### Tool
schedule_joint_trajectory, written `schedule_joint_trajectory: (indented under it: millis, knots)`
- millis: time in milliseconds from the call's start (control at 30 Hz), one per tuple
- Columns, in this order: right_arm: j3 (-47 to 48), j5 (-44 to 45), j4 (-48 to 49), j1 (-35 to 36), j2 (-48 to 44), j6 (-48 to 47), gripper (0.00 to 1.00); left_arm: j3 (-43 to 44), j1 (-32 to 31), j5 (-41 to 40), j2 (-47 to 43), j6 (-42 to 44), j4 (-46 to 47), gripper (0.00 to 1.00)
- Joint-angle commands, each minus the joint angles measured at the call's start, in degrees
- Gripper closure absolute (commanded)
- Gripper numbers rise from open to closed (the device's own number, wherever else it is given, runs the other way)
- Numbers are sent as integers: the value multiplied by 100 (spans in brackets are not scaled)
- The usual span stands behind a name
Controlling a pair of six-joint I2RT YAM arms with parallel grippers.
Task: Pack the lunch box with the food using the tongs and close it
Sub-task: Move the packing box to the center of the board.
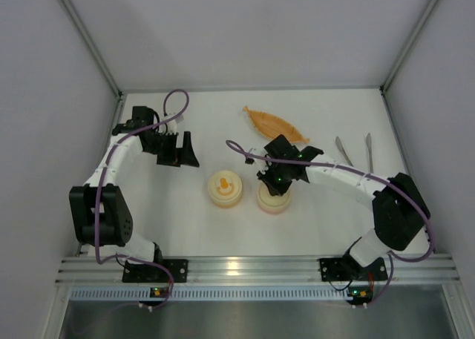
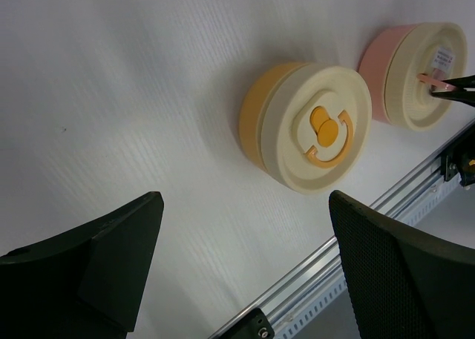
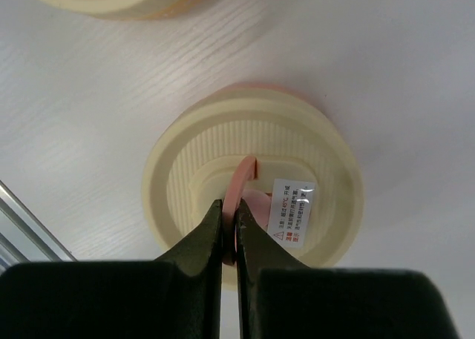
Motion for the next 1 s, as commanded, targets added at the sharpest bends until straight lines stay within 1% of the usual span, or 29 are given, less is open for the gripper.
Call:
schedule_joint_trajectory:
  millis: [0,200,333,467,500,567,600,767,800,967]
  knots:
    - [-173,224,-113,144,812,840,100,186,163,38,-103,13,87,2]
    - [-261,277,229,136,962,1675,100,204,199,82,-60,13,95,2]
    - [-331,-468,484,127,997,1685,100,160,207,82,-86,22,113,2]
    - [-174,-707,441,118,1076,1589,99,160,225,126,-103,66,60,2]
    - [-147,-716,406,127,1085,1571,95,151,216,117,-112,66,60,2]
    - [-94,-760,353,118,1033,1553,89,151,234,126,-130,101,34,2]
    - [-85,-769,352,127,1006,1545,82,151,242,143,-130,101,34,2]
    - [82,-708,159,127,874,1544,71,151,251,196,-156,101,16,2]
    - [91,-708,116,127,866,1553,66,151,251,205,-174,110,25,2]
    - [231,-637,-60,127,787,1272,53,142,269,231,-200,101,7,2]
